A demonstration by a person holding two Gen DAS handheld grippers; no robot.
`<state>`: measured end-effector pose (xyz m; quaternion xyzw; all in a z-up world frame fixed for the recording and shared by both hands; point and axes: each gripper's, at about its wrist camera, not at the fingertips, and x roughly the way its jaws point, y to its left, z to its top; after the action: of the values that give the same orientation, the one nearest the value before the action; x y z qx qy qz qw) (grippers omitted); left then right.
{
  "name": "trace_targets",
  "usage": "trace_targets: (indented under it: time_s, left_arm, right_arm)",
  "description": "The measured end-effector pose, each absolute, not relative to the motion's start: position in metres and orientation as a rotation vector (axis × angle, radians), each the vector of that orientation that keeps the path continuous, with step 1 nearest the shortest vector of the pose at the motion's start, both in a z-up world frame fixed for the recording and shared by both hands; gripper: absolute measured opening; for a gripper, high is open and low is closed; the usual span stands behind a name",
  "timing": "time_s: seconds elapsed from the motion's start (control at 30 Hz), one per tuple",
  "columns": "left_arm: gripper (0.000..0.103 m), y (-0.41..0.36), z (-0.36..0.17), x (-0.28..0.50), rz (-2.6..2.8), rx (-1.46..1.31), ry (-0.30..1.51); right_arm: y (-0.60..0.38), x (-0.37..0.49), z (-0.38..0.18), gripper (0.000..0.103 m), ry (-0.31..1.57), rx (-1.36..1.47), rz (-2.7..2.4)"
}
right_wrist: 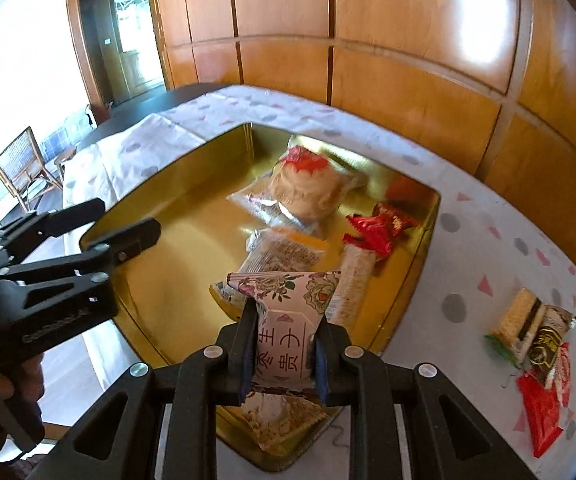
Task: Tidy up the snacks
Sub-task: 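Carry the floral-wrapped pack over the gold tin and open the right gripper, then withdraw the right gripper from the tin toward the snack pile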
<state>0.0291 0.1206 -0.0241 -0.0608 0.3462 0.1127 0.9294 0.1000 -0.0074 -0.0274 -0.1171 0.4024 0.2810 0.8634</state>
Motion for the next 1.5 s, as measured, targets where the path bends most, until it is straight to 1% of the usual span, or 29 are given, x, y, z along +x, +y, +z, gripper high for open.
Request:
trace_targets:
  time_s: [0.1,0.17,0.3,0.4,0.43,0.47,0.57,0.73,0.9,0.97,1.07,1.13,1.17,1.23,1.33,1.5]
  left_arm:
    - [0.071,0.123,-0.027,0.030,0.236,-0.130,0.716]
    - [0.071,0.123,-0.028,0.031,0.239,-0.134,0.720]
    - [0.071,0.126,-0.029,0.031,0.246,-0.145,0.722]
    - [0.071,0.125,-0.032,0.032,0.245,-0.144,0.730]
    - [0.071,0.125,-0.032,0.032,0.243,-0.143,0.732]
    - [0.071,0.125,-0.032,0.032,0.242,-0.142,0.732]
    - [0.071,0.122,-0.033,0.032,0.235,-0.136,0.732]
    - [0.071,0.122,-0.032,0.031,0.240,-0.137,0.729]
    - [0.071,0.122,-0.032,0.032,0.238,-0.141,0.732]
    - [0.071,0.120,-0.031,0.031,0.233,-0.136,0.730]
    - [0.071,0.118,-0.031,0.030,0.227,-0.132,0.728]
    - [0.071,0.117,-0.031,0.031,0.225,-0.129,0.728]
    - [0.071,0.116,-0.031,0.031,0.224,-0.130,0.729]
    - [0.071,0.115,-0.031,0.031,0.222,-0.128,0.730]
    - [0.072,0.114,-0.032,0.031,0.221,-0.125,0.732]
    - [0.073,0.111,-0.030,0.030,0.216,-0.117,0.724]
  right_arm:
    - [-0.006,0.104,-0.033,0.025,0.875,-0.242,0.605]
    - [-0.009,0.106,-0.036,0.034,0.885,-0.236,0.593]
    - [-0.013,0.106,-0.040,0.034,0.884,-0.238,0.583]
    - [-0.010,0.103,-0.042,0.028,0.872,-0.270,0.580]
    - [-0.009,0.103,-0.044,0.021,0.871,-0.278,0.571]
    - [-0.008,0.102,-0.045,0.018,0.871,-0.288,0.562]
    - [-0.009,0.102,-0.049,0.018,0.883,-0.282,0.546]
    - [-0.013,0.096,-0.039,0.018,0.864,-0.227,0.592]
    - [0.008,0.092,-0.055,0.018,0.909,-0.322,0.615]
    - [0.011,0.095,-0.063,0.012,0.922,-0.336,0.592]
    - [0.011,0.096,-0.064,0.012,0.904,-0.339,0.558]
    - [0.010,0.094,-0.061,0.012,0.902,-0.310,0.577]
    - [0.008,0.093,-0.060,0.014,0.896,-0.304,0.572]
    - [0.005,0.092,-0.059,0.014,0.895,-0.274,0.568]
    - [-0.002,0.091,-0.055,0.020,0.889,-0.218,0.565]
    - [-0.014,0.085,-0.039,0.024,0.846,-0.150,0.545]
